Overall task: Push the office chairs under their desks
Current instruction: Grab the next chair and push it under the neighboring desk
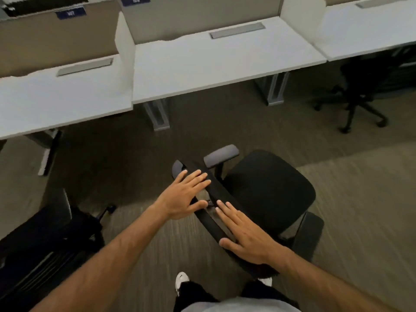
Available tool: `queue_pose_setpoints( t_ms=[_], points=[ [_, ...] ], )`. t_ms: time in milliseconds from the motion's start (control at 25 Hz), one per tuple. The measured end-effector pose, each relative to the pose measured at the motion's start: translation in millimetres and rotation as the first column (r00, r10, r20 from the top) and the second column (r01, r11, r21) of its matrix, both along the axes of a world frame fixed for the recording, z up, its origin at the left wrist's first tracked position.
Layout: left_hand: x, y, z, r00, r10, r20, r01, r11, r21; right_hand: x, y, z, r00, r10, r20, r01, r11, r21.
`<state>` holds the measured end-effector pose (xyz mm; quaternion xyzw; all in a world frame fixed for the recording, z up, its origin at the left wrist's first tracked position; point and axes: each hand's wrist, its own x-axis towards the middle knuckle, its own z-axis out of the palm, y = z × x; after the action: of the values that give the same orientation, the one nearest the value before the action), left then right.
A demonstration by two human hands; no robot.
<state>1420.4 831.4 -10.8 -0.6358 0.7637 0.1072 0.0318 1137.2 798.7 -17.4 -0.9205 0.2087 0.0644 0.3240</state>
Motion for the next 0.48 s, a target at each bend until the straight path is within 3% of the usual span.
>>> queue_pose_setpoints(
  t_ms=[120, 240, 360, 480],
  points=[
    [40.9, -20.5, -8.0, 0.977, -0.211, 0.026, 0.211, 0.977, -0.011, 6.9, 21.8, 0.5, 0.988, -0.137, -0.068, 0.135, 0.990, -0.038],
    [56.0, -29.4, -18.8, 0.943, -0.332, 0.003, 0.330, 0.937, -0.114, 12.3, 54.6, 2.2, 0.931, -0.322, -0.170, 0.300, 0.943, -0.147],
    [55.1, -27.3, -29.9, 0.927, -0.373, -0.040, 0.357, 0.911, -0.207, 20.6, 85.0, -5.0, 0.837, -0.523, -0.161, 0.467, 0.837, -0.287],
    [55.4, -22.9, -35.8, 0.922, -0.378, -0.083, 0.345, 0.900, -0.265, 28.5, 110.4, -13.2, 0.693, -0.714, -0.100, 0.636, 0.670, -0.383]
  ],
)
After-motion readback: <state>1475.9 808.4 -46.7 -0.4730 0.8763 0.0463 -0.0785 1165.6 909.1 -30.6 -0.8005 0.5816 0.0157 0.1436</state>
